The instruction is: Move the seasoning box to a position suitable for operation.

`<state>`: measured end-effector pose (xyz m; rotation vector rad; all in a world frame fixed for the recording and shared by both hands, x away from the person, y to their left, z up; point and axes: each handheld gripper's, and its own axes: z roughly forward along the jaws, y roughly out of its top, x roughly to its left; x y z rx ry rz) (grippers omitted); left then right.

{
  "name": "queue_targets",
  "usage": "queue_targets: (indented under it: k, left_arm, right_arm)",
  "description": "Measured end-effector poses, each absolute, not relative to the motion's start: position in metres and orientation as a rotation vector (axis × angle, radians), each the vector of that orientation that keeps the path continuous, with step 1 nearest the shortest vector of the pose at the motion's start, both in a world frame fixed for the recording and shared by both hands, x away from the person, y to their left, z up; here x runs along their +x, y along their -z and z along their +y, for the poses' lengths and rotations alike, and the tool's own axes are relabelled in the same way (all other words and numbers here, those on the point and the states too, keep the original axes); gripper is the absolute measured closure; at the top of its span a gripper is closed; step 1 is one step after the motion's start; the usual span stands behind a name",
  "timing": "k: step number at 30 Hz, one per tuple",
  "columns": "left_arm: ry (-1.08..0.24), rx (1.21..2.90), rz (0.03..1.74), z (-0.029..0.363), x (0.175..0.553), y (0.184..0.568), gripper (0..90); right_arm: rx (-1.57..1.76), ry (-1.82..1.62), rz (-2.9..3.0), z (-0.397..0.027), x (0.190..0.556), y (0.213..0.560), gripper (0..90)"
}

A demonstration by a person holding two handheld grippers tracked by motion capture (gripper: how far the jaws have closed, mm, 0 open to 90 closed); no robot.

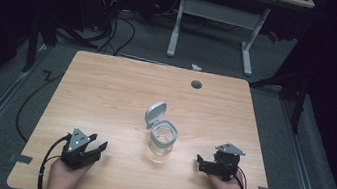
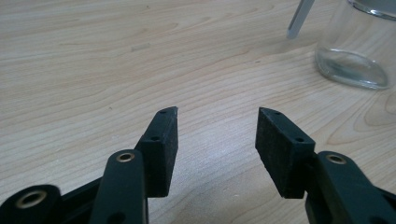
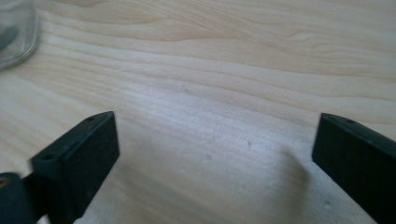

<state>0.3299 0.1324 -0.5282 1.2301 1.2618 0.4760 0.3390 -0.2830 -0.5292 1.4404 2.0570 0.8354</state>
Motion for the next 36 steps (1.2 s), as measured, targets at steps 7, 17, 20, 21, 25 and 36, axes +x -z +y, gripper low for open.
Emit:
queue_targets:
  k: [7, 17, 20, 21, 25, 36]
  left_arm:
    - [-0.493, 1.257, 1.260, 0.125, 0.330, 0.530, 50.4]
    - [-0.467, 1.252, 1.258, 0.125, 0.327, 0.529, 49.5]
    - [-0.465, 1.250, 1.259, 0.125, 0.327, 0.529, 49.8]
    - [-0.465, 1.249, 1.258, 0.125, 0.327, 0.529, 49.8]
    - [-0.458, 1.248, 1.252, 0.125, 0.327, 0.529, 49.6]
    - [-0.447, 1.247, 1.230, 0.124, 0.324, 0.528, 51.8]
  right_arm:
    - [1.424, -0.950, 2.011, -0.282, 0.327, 0.523, 20.0]
    - [1.278, -1.121, 2.038, -0.257, 0.325, 0.510, 79.5]
    - [1.258, -1.122, 2.034, -0.251, 0.332, 0.508, 89.0]
    - [1.252, -1.123, 2.034, -0.247, 0.334, 0.507, 90.0]
    - [1.261, -1.126, 2.031, -0.235, 0.344, 0.507, 90.0]
    - [1.210, -1.102, 2.066, -0.197, 0.371, 0.513, 90.0]
